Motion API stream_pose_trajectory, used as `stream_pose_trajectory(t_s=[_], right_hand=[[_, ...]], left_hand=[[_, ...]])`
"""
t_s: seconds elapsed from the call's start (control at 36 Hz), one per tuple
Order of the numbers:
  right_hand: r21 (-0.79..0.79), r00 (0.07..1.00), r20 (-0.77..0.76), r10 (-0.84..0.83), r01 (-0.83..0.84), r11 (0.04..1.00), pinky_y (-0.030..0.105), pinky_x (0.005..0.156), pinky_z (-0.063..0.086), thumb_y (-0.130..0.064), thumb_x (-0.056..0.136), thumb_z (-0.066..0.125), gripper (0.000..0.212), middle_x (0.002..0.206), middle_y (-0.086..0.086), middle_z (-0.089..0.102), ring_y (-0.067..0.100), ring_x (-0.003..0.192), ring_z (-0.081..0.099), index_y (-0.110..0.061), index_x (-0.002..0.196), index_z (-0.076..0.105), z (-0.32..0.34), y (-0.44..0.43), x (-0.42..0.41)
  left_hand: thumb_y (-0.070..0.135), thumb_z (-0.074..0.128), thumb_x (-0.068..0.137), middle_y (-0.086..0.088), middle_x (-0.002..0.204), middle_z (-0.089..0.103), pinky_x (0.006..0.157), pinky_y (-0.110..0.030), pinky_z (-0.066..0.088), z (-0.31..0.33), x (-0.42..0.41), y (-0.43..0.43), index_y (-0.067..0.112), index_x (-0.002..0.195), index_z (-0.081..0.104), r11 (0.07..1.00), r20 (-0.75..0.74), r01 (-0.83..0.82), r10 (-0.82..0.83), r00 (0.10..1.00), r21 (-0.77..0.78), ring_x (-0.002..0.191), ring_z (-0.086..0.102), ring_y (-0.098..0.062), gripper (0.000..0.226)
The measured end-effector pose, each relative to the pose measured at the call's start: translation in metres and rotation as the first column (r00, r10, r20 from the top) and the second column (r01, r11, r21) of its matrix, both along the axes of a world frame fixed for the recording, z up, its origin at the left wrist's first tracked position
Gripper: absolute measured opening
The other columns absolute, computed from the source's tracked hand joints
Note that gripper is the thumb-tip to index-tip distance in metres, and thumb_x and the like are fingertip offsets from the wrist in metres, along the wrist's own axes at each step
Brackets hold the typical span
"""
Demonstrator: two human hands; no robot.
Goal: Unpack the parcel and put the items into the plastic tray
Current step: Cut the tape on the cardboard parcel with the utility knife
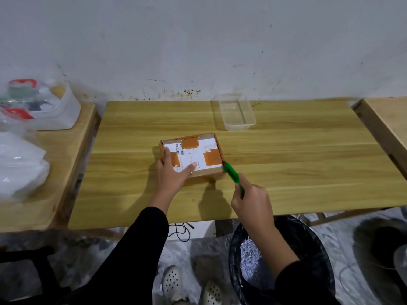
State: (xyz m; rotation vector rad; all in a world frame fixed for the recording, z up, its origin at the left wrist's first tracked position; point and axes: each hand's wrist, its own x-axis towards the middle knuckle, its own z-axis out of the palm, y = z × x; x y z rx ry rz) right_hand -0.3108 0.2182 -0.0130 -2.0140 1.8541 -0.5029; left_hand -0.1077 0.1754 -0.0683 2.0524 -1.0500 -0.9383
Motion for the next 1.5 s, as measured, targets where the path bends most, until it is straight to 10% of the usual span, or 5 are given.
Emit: stream_pose_trajectory(t_s=[0.31,0.67,0.94,1.11,1.5], right_hand=[[0.096,0.696,0.651,-0.304,0.321,0.942,0.012,0.039,0.035,-0.025,0.089,0.058,0.034,0.062,0.005,0.067,0.000,0.040,0.045,-0.016,0.122,0.058,-0.008,-0.011,-0.005],[0.236,0.556,0.731,-0.395,0.338,0.911,0.023,0.042,0.037,-0.024,0.087,0.060,0.030,0.061,0.000,0.064,0.004,0.040,0.042,-0.021,0.117,0.062,-0.024,-0.045,0.017],[0.224,0.676,0.697,-0.240,0.113,0.968,0.026,0.049,0.041,-0.013,0.095,0.047,0.040,0.073,0.004,0.060,0.012,0.050,0.044,-0.020,0.135,0.042,-0.045,-0.059,0.044],[0.203,0.748,0.630,-0.208,0.100,0.974,0.028,0.055,0.043,-0.012,0.096,0.042,0.043,0.077,0.004,0.062,0.014,0.056,0.047,-0.019,0.138,0.037,-0.065,-0.081,0.065],[0.106,0.828,0.508,-0.238,0.214,0.971,0.031,0.074,0.041,-0.017,0.098,0.036,0.042,0.107,0.016,0.063,0.027,0.089,0.056,-0.015,0.140,0.035,-0.084,-0.158,0.118]], left_hand=[[0.060,0.060,0.074,0.000,0.155,0.017,0.107,-0.034,0.023,-0.006,0.003,0.031,0.041,0.144,0.010,0.982,-0.037,0.045,-0.053,0.998,-0.185,0.141,0.018,-0.018,0.088],[0.046,0.048,0.091,-0.002,0.154,0.022,0.108,-0.033,0.024,0.007,0.029,0.016,0.023,0.147,0.016,0.986,0.072,-0.060,0.072,0.995,-0.158,0.139,0.023,-0.021,0.069],[0.032,0.041,0.097,-0.010,0.141,0.043,0.078,-0.010,0.028,0.009,0.067,-0.021,0.014,0.146,0.020,0.952,-0.007,-0.259,0.261,0.965,-0.165,0.123,0.043,-0.022,0.056],[0.029,0.037,0.099,-0.005,0.118,0.055,0.043,0.002,0.032,0.009,0.085,-0.047,0.018,0.146,0.023,0.948,0.021,-0.284,0.290,0.957,-0.147,0.066,0.042,-0.001,0.050],[0.024,0.033,0.100,0.021,0.068,0.036,0.040,-0.005,0.033,-0.004,0.116,-0.106,0.022,0.144,0.028,0.948,-0.004,-0.258,0.262,0.965,-0.185,0.053,0.035,-0.001,0.044]])
